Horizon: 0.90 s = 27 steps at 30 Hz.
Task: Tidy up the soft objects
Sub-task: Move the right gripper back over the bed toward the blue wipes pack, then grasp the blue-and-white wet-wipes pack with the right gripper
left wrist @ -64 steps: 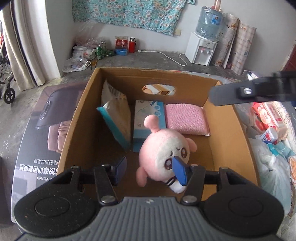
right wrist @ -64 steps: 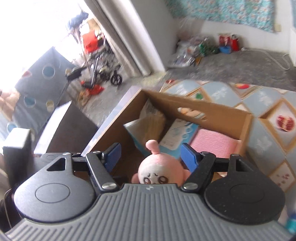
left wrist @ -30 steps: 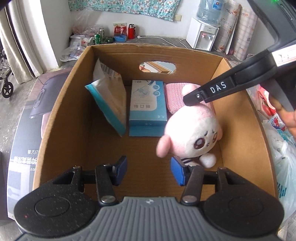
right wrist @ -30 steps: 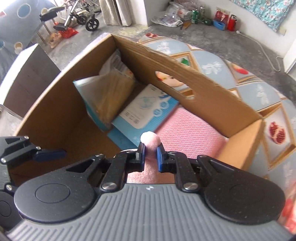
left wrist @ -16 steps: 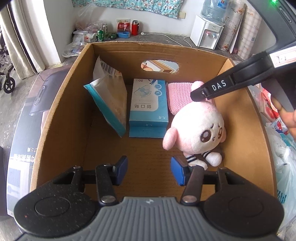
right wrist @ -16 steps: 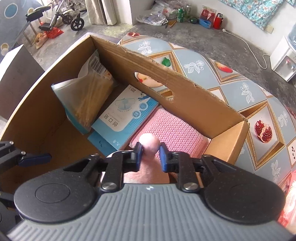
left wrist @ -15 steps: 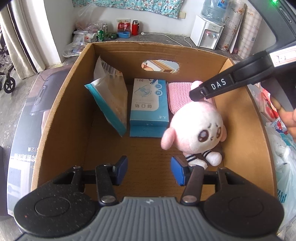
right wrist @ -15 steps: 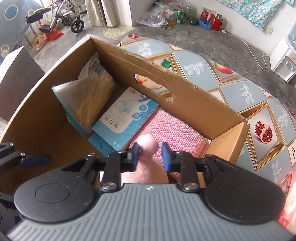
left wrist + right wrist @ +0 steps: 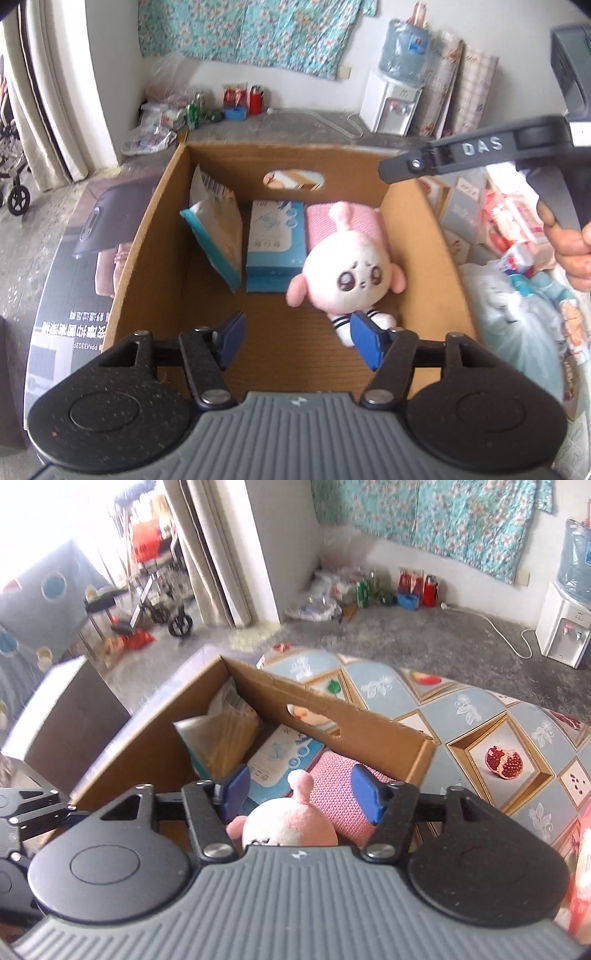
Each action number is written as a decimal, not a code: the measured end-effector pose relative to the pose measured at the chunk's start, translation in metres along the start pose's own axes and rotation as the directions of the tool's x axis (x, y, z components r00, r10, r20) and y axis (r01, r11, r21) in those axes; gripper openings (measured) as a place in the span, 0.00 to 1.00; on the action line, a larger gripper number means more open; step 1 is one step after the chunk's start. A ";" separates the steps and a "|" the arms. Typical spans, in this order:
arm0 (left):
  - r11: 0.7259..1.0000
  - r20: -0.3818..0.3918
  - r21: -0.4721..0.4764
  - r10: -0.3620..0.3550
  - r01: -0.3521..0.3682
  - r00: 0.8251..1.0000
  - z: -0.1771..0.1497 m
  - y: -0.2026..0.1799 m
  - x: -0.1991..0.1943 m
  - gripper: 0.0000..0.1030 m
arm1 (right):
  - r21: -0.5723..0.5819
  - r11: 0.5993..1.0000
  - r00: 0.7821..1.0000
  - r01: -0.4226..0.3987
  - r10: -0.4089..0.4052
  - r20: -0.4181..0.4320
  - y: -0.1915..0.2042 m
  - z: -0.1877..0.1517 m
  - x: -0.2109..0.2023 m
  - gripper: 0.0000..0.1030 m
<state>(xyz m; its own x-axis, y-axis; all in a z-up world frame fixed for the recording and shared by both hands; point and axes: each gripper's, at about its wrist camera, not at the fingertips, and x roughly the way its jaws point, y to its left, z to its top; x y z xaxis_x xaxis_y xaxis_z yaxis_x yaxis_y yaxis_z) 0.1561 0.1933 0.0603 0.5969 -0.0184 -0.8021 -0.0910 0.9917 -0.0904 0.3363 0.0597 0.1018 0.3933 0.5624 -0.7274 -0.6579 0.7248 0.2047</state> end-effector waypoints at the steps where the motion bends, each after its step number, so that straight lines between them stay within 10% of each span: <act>1: 1.000 0.020 0.005 -0.008 0.008 1.000 -0.001 -0.004 -0.007 0.67 | 0.016 1.000 1.000 -0.009 0.009 0.030 -0.004 -0.006 -0.015 0.70; 16: 0.978 0.217 0.093 -0.202 0.186 0.955 -0.024 -0.110 -0.068 0.82 | 0.211 0.970 0.963 0.122 -0.168 0.212 -0.109 -0.114 -0.234 0.81; 27: 0.921 0.138 0.165 -0.376 0.353 0.916 -0.031 -0.221 -0.015 0.73 | 0.383 0.915 0.978 0.128 -0.180 0.101 -0.181 -0.213 -0.237 0.80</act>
<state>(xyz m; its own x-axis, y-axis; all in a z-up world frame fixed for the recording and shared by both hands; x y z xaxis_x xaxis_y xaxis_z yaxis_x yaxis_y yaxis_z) 0.1426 -0.0298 0.0744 0.6913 -0.3726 -0.6191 0.2590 0.9276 -0.2691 0.2256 -0.2891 0.0977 0.5681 0.4604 -0.6821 -0.3052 0.8876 0.3449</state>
